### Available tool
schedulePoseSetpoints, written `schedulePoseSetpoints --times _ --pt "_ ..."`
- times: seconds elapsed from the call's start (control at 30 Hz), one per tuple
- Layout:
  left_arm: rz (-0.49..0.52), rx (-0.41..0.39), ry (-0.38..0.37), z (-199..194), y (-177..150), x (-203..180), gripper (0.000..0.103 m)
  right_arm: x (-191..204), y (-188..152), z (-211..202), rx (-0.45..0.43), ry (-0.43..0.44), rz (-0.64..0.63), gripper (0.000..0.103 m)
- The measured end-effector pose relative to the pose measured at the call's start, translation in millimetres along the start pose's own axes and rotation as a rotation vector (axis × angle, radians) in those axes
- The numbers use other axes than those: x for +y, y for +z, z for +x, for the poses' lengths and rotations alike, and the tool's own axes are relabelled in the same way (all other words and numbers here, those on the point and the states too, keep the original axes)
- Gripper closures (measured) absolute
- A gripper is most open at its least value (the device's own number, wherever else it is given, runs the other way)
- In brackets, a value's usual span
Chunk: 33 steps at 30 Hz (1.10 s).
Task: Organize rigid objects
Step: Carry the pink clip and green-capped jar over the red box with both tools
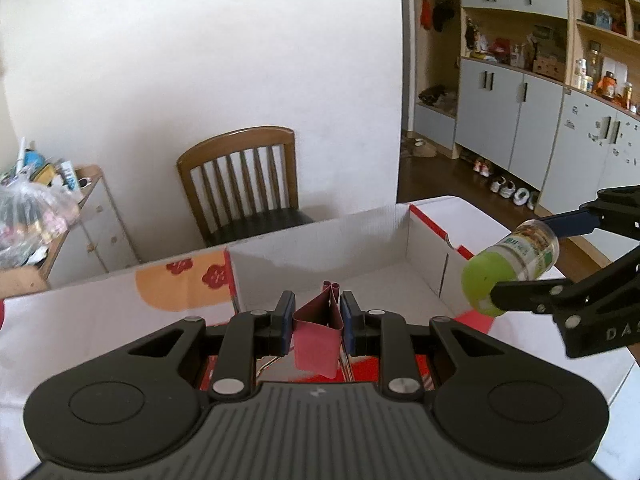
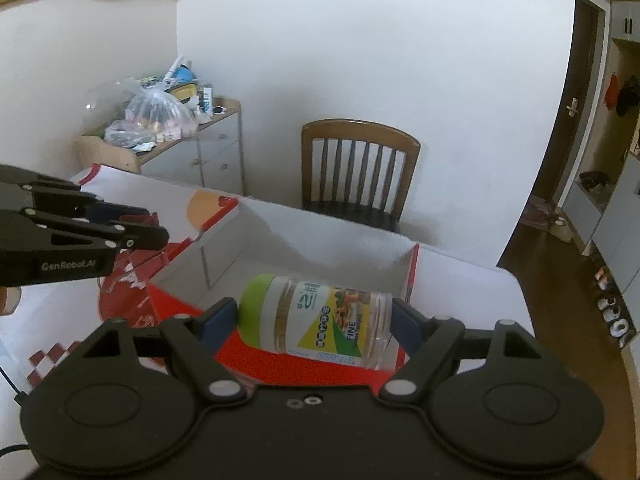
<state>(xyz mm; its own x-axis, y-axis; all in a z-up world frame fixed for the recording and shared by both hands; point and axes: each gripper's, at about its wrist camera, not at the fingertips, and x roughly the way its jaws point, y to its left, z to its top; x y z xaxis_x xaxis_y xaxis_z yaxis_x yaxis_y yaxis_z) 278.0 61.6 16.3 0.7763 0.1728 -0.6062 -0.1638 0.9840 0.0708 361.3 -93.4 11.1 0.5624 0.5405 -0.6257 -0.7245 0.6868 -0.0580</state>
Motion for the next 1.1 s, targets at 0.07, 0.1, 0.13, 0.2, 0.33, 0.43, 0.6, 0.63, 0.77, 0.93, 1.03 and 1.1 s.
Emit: schedulePoseSetpoints --times 0.07,0.1,0.13,0.2,0.33,0.43,0.6,0.63,0.77,0.93,1.03,1.1 --pt "0.009 0.015 -0.021 14.9 10.8 5.8 0.08 1.9 5.8 10.9 0.002 -0.013 -0.012 0.022" --pt "0.011 0.018 -0.028 21.1 14.5 7.0 0.08 2.4 8.4 16.7 0.006 -0.022 -0.012 0.022" --pt "0.014 0.024 -0.036 28.9 18.3 8.7 0.08 2.5 10.3 22.3 0.011 -0.028 -0.014 0.022" --pt "0.016 0.044 -0.06 45.1 23.9 11.8 0.08 3.3 14.8 36.3 0.028 -0.042 -0.017 0.022" --pt "0.038 0.079 -0.077 78.8 29.9 13.6 0.08 4.4 19.5 63.4 0.066 -0.064 -0.018 0.022" --pt "0.024 0.122 -0.098 108.5 29.0 16.6 0.08 2.7 20.0 91.0 0.126 -0.082 -0.005 0.022" --pt "0.046 0.199 -0.124 154.7 26.6 13.9 0.08 -0.5 14.0 134.6 0.23 -0.082 0.004 0.022" --pt "0.052 0.217 -0.121 162.7 25.9 12.5 0.08 -0.7 12.1 141.4 0.249 -0.081 0.004 0.022" --pt "0.085 0.295 -0.129 191.4 17.8 1.5 0.08 1.1 3.2 166.1 0.329 -0.043 0.011 0.022" --pt "0.085 0.39 -0.151 218.8 9.6 -2.4 0.08 6.4 -1.9 184.0 0.42 -0.02 0.015 0.022" --pt "0.063 0.453 -0.171 229.7 5.9 -1.2 0.08 8.4 -6.9 190.0 0.462 -0.017 0.015 0.022" --pt "0.055 0.495 -0.178 235.3 4.1 -1.4 0.08 8.6 -10.7 192.4 0.483 -0.011 0.02 0.022"
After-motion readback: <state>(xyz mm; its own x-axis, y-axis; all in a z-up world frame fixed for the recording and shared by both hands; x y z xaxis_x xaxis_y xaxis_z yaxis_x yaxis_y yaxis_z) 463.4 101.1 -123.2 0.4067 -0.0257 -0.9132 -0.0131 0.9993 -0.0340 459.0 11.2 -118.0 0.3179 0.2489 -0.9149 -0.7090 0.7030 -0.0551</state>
